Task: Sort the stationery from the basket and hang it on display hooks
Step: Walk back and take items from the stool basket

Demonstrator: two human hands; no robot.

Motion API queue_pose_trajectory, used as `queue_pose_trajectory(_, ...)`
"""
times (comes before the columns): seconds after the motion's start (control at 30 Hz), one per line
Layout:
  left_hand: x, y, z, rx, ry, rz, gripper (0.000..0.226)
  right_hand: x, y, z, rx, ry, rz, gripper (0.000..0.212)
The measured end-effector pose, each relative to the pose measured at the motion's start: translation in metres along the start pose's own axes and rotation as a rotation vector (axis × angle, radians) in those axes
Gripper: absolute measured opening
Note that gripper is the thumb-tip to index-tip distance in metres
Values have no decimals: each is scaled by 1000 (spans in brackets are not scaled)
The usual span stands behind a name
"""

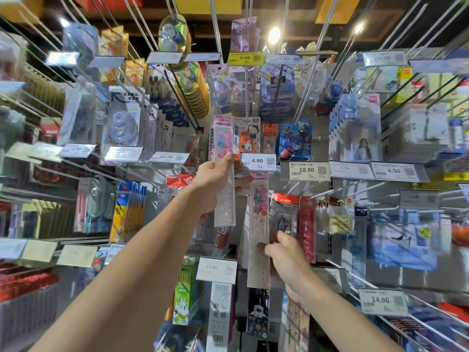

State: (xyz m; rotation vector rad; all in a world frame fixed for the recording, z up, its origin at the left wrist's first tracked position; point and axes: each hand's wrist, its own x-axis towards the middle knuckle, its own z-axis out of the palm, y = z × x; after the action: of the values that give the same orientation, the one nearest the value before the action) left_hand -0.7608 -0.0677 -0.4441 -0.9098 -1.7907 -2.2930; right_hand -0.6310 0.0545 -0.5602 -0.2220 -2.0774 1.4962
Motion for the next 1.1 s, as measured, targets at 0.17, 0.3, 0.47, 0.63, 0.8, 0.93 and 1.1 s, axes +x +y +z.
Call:
queue_pose_trajectory(0.17,-4,3,0,-16,-17,-13,52,4,12,5,-12,-19,53,19)
queue_pose_trajectory(0.3,-6,4,0,1,-19,-20,48,5,14,2,-42,-21,9,13)
queue_pose_trajectory(0.47,0,-1,0,0,-54,-35,39,4,13,2,-58,-38,-1,11)
queue_pose_trajectory(0.63,0,-1,-1,-59,-51,-3,47,13,3,2,-76,-6,21,12)
queue_pose_trajectory(0.8,2,-4,-2,-76,-84,9,38,45,-5,7,-20,35,66,20)
queue_pose_trajectory(0.93,3,-5,-4,-74,-106,16,36,31,-4,8,47,23,-5,11)
queue_pose_trajectory(1.1,7,-7,-4,-62,-76,25,43,-5,12,3,-6,15,-190,32)
